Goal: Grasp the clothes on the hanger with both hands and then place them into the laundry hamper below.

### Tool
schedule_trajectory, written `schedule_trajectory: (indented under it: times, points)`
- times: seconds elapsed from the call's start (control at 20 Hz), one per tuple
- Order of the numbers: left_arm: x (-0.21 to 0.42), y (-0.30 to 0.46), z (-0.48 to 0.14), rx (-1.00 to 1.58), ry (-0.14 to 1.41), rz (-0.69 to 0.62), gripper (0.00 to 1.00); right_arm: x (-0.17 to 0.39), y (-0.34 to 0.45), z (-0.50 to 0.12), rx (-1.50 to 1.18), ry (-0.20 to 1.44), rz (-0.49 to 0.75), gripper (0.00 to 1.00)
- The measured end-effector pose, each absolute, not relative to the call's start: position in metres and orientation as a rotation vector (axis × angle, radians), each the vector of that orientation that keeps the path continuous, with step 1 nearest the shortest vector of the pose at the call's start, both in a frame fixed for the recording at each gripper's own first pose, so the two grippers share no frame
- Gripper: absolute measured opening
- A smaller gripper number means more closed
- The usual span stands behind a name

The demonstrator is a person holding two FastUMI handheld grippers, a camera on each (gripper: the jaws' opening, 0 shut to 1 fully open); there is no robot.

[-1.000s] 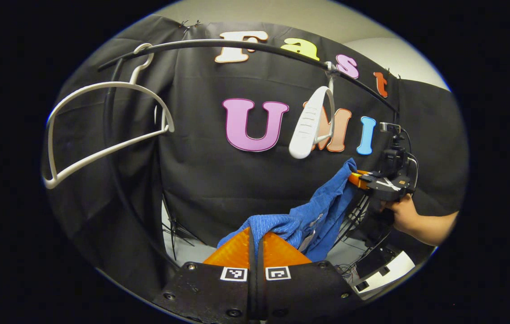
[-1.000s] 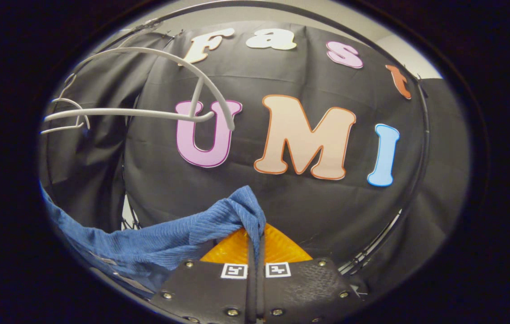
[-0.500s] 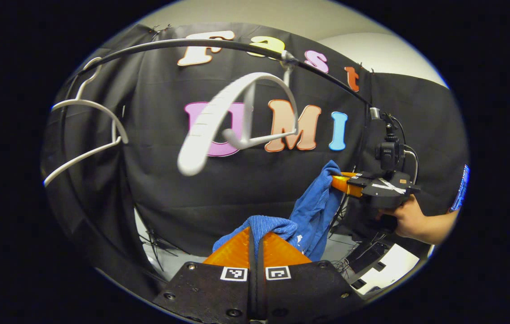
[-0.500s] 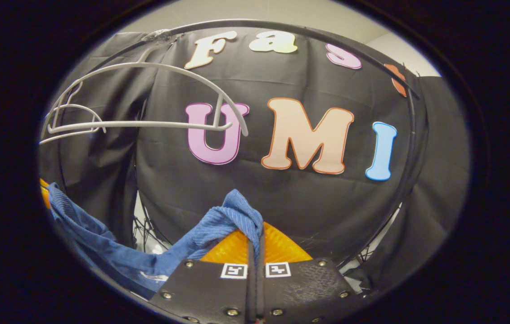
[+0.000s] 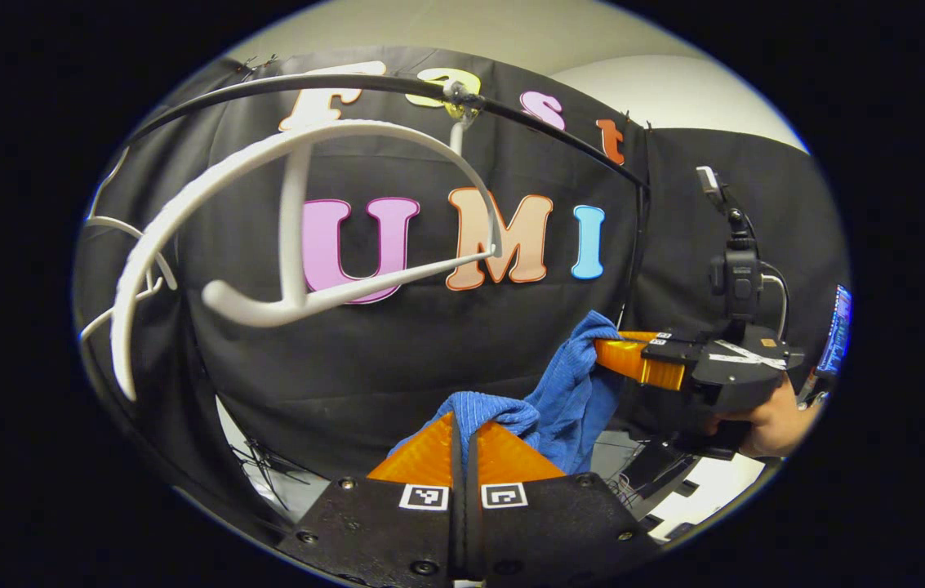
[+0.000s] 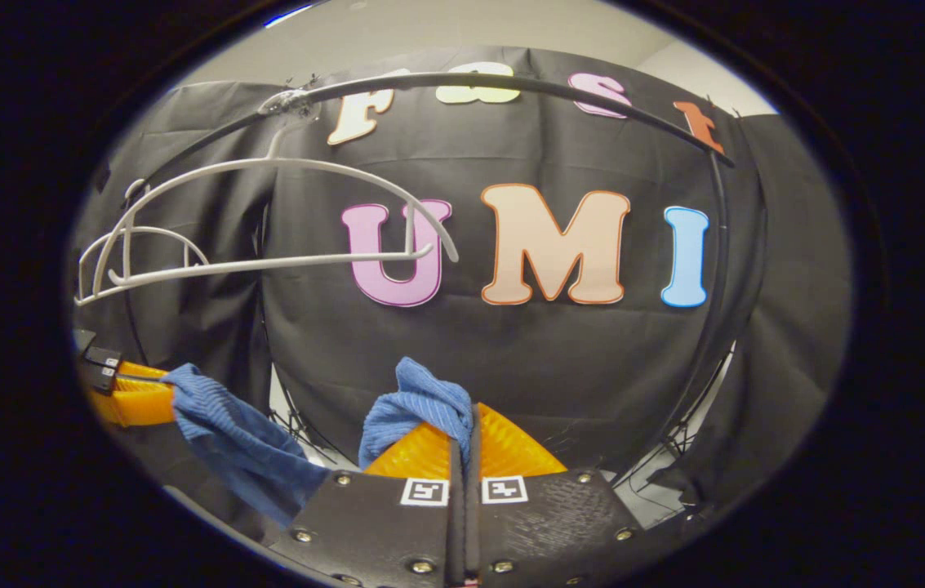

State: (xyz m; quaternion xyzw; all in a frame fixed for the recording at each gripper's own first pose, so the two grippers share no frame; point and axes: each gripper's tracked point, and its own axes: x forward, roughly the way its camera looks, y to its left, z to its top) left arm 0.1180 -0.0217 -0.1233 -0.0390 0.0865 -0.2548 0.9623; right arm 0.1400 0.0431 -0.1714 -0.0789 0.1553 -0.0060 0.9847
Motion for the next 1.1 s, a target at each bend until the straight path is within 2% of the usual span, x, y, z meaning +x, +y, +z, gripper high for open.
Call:
schedule_trajectory:
  times: [0.3,0.5,0.8,1.1]
  points:
    - [0.143,-0.049,-0.101,-0.113,0.119,-0.53,0.0,0.136,0.056,-0.157,-0.096,0.286,-0.02,0.03]
    - [0.151,-0.065,-0.076,-0.143,0.053,-0.535,0.0,0.14,0.072,-0.152,-0.065,0.303,-0.001,0.0]
    - [0.172,-0.066,-0.061,-0.179,0.038,-0.492,0.0,0.151,0.083,-0.14,-0.025,0.305,-0.014,0.03]
    - [0.182,-0.072,-0.096,-0.144,0.093,-0.455,0.01,0.156,0.078,-0.185,0.038,0.377,-0.005,0.01]
